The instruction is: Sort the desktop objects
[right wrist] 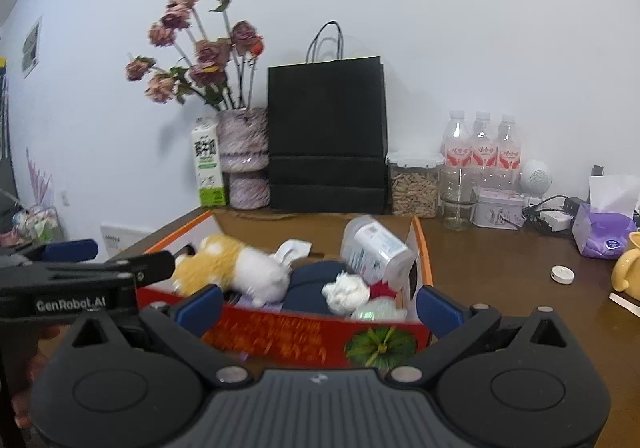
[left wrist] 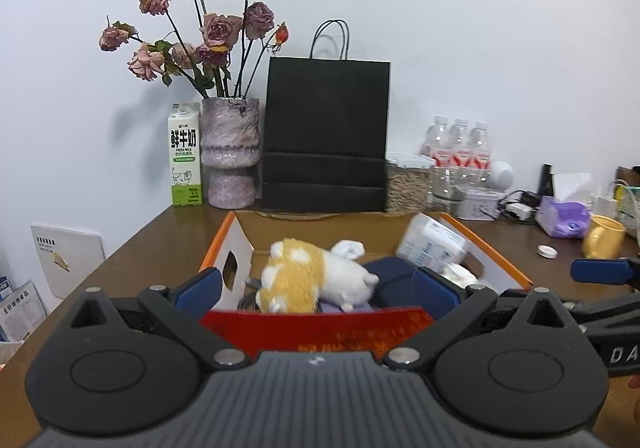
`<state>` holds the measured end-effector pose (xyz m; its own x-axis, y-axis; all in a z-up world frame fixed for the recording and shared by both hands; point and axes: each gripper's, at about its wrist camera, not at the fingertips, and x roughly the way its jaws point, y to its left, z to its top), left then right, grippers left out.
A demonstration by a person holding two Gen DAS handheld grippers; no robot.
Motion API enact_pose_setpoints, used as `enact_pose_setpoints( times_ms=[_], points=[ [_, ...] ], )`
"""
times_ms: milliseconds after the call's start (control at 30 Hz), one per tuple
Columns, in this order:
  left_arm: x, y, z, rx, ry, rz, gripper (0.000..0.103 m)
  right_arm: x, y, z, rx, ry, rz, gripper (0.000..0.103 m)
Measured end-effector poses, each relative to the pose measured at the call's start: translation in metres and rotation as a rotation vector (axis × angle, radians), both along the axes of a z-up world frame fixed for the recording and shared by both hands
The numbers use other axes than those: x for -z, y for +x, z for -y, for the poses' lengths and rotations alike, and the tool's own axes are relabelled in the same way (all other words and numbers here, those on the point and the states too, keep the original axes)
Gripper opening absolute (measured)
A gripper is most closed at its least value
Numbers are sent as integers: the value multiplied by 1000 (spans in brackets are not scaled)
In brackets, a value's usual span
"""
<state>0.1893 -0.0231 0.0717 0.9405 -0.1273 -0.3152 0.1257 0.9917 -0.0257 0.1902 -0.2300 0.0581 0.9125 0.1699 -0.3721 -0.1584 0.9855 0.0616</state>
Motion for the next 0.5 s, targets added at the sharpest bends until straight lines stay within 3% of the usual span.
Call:
enact_pose_setpoints(
  times_ms=[500],
  points=[
    [33,-80,-8,39,-38,-120,103,21,-91,-11,-36,-4,-98,103]
  ],
)
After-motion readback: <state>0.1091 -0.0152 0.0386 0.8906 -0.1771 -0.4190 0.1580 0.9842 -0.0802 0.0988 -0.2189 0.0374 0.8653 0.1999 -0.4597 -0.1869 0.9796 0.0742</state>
